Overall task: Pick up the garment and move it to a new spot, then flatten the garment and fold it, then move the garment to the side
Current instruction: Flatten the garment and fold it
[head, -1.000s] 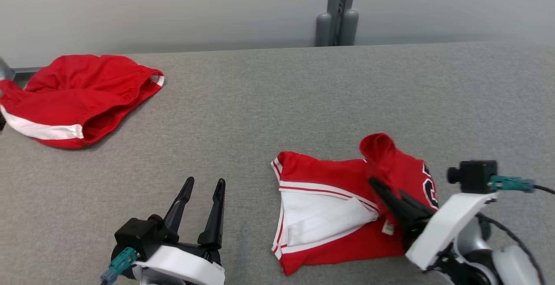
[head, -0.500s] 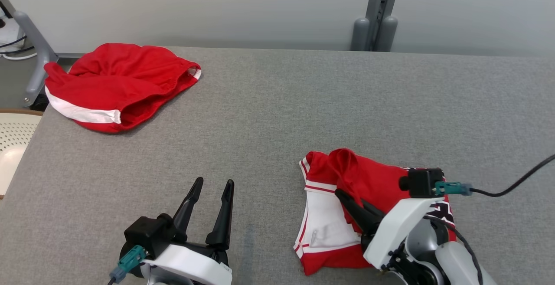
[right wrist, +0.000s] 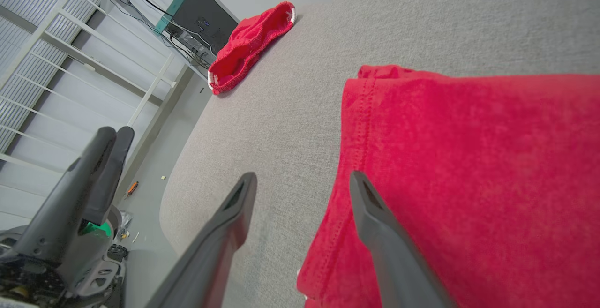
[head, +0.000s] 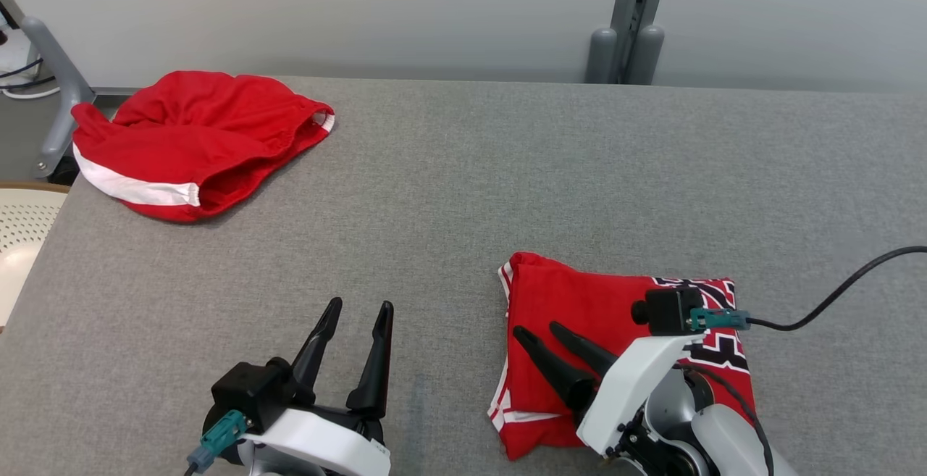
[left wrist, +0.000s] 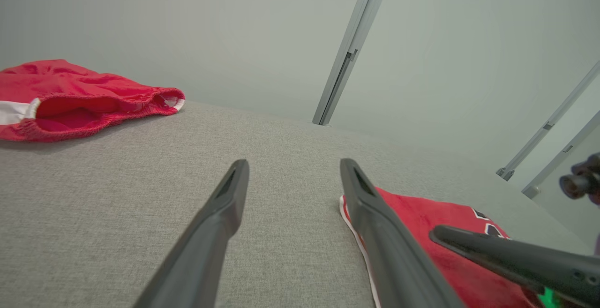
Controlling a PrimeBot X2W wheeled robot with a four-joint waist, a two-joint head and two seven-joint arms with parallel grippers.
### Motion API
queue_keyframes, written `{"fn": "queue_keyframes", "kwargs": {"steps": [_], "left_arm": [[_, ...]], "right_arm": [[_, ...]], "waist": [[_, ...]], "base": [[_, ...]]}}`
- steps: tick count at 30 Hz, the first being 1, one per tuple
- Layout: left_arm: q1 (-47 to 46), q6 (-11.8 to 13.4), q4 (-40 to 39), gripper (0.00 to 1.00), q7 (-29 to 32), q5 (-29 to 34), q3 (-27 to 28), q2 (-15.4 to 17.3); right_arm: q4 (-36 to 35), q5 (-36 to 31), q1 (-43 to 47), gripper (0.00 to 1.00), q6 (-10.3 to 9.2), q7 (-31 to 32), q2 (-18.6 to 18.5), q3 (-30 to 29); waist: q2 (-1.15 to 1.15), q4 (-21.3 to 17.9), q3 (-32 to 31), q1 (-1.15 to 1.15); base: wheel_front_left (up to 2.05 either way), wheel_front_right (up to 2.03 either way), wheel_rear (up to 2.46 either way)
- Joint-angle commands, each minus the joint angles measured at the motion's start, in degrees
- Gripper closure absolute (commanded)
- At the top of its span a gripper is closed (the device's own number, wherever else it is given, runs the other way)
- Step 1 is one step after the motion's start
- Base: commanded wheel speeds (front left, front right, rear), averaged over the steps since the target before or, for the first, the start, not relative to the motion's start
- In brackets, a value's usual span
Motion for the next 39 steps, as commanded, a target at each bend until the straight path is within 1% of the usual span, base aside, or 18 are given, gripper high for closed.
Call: {"fn": "queue_keyframes", "kwargs": {"steps": [1,5,8,17,22,28,34,36,39], "left_arm": [[-0.76,-0.22,0.04,0.00,-0.25,0.33,0.20,0.21],[-0.85,-0.32,0.14,0.00,-0.25,0.64,0.14,0.22],[-0.83,-0.38,0.19,0.00,-0.26,0.83,-0.01,0.21],[-1.37,-0.17,0.47,0.00,-0.27,1.66,-0.33,0.25],[-2.61,0.52,0.31,0.00,-0.27,2.47,0.30,-0.07],[-2.49,0.91,-0.14,0.00,-0.27,4.12,2.60,-0.90],[-0.63,1.05,0.52,0.00,-0.28,6.36,4.96,-1.43],[-0.07,1.03,0.55,0.00,-0.28,6.49,5.52,-1.59],[1.16,0.79,0.72,0.00,-0.28,7.47,6.97,-1.89]], "right_arm": [[-0.27,0.31,-0.63,0.00,0.03,-0.50,-0.24,-0.16],[-1.32,0.30,-0.70,0.00,0.03,-2.97,-0.22,-1.28],[-2.06,-1.91,-0.50,0.00,0.03,-6.31,-1.32,-3.48],[-3.28,-14.85,1.27,0.00,0.03,-18.08,-4.02,-11.99],[-4.15,-23.70,3.02,0.00,0.03,-23.58,-3.46,-18.07],[-6.72,-32.51,5.96,0.00,0.03,-26.51,-1.59,-23.86],[-8.95,-35.09,9.18,0.00,0.03,-27.57,-0.26,-27.38],[-9.24,-35.06,9.77,0.00,0.03,-27.72,-0.16,-27.69],[-9.53,-33.03,10.89,0.00,0.03,-27.89,-0.08,-27.92]], "waist": [[0.00,-0.15,0.00,0.00],[0.00,-0.66,-0.06,0.00],[0.00,-1.01,-0.07,0.00],[0.00,-2.40,-0.08,0.00],[0.00,-3.22,-0.24,0.00],[0.00,-4.59,-0.91,0.00],[0.00,-5.53,-1.68,0.00],[0.00,-5.64,-1.78,0.00],[0.00,-5.85,-2.08,0.00]], "base": [[0.00,0.00,0.00],[0.00,0.00,0.00],[0.00,0.00,0.00],[0.00,0.00,0.00],[0.00,0.00,0.00],[0.00,0.00,0.00],[0.00,0.00,0.00],[0.00,0.00,0.00],[0.00,0.00,0.00]]}}
